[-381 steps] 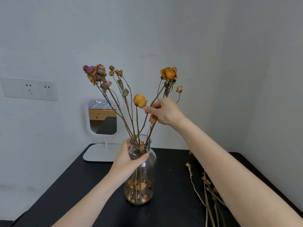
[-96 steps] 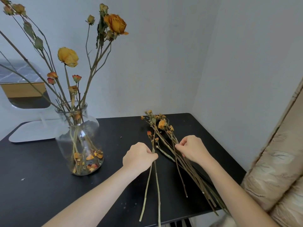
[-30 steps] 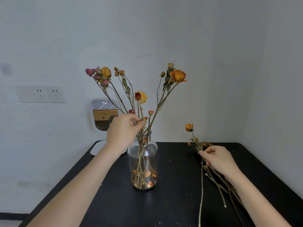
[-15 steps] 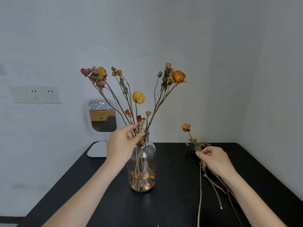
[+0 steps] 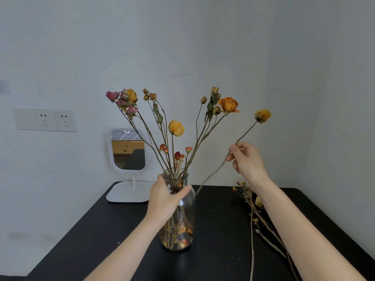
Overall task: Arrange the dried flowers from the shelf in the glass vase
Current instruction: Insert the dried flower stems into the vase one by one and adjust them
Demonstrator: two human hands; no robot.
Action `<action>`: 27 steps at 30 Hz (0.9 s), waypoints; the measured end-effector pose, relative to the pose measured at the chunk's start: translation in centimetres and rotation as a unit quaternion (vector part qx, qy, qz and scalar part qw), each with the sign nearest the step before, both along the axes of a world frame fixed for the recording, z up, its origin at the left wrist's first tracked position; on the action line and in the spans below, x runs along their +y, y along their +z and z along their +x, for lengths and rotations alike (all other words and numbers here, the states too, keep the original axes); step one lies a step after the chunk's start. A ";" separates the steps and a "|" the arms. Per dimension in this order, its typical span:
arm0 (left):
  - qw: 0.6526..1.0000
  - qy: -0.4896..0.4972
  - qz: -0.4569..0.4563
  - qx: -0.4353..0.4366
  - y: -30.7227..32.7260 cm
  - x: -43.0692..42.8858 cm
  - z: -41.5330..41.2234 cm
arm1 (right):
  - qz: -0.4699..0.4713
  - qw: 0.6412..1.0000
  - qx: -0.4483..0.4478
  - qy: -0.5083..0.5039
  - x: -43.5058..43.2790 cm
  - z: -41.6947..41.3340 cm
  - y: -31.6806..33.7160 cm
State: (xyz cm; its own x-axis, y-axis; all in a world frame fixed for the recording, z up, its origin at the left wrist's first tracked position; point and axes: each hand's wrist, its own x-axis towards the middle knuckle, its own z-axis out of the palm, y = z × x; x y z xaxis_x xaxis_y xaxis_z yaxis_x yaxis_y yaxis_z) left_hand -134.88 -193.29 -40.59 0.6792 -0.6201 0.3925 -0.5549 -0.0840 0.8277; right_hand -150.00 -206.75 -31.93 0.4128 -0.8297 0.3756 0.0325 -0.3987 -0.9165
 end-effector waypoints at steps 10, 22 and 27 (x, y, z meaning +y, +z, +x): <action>0.990 -0.091 -0.013 0.107 -0.5 0.5 1.6 | -0.076 0.991 -0.105 -0.019 0.0 3.5 3.0; 0.989 -0.085 -0.031 0.117 -1.0 0.1 1.8 | -0.119 0.989 0.003 0.089 1.4 6.1 0.3; 0.989 -0.080 -0.029 0.120 -1.0 0.0 1.8 | -0.123 0.988 0.011 0.097 1.2 5.6 0.1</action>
